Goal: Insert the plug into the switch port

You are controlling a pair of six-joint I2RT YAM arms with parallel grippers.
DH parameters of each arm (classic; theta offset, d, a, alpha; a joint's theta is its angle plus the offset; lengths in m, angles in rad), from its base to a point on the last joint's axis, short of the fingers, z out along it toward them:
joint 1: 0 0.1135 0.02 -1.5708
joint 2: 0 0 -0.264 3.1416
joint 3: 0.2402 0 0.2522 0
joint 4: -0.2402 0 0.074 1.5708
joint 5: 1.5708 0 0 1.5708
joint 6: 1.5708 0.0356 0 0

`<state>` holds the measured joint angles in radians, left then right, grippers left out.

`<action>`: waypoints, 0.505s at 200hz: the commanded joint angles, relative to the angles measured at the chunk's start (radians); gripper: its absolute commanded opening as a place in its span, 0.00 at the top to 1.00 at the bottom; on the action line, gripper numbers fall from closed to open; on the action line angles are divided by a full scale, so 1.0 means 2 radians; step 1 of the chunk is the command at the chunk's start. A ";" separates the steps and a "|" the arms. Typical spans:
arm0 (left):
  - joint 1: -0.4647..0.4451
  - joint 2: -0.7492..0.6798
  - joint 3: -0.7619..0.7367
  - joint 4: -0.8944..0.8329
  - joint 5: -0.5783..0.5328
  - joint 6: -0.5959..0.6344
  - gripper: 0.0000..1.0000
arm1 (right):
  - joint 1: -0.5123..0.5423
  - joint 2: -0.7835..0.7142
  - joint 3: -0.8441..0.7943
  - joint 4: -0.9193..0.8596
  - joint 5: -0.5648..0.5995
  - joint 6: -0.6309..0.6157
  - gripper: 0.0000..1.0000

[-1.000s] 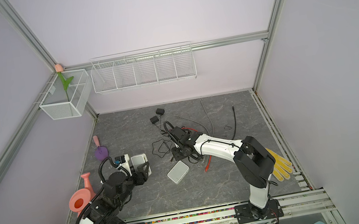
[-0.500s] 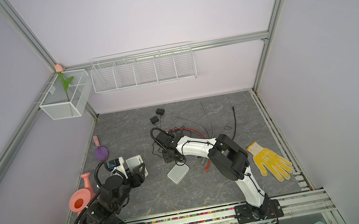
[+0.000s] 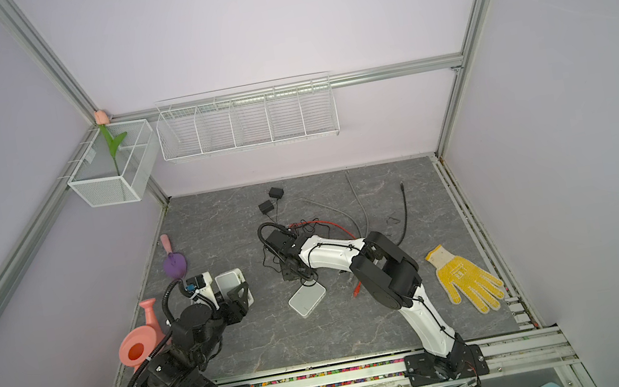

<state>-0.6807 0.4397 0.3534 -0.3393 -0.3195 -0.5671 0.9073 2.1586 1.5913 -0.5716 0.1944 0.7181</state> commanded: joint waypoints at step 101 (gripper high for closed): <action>0.002 -0.020 -0.010 0.007 0.021 0.011 1.00 | 0.012 -0.012 -0.029 0.001 0.004 0.014 0.94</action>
<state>-0.6807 0.4057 0.3534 -0.3729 -0.3195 -0.5644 0.9348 2.1563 1.5806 -0.5632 0.1951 0.7341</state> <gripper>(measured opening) 0.696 0.077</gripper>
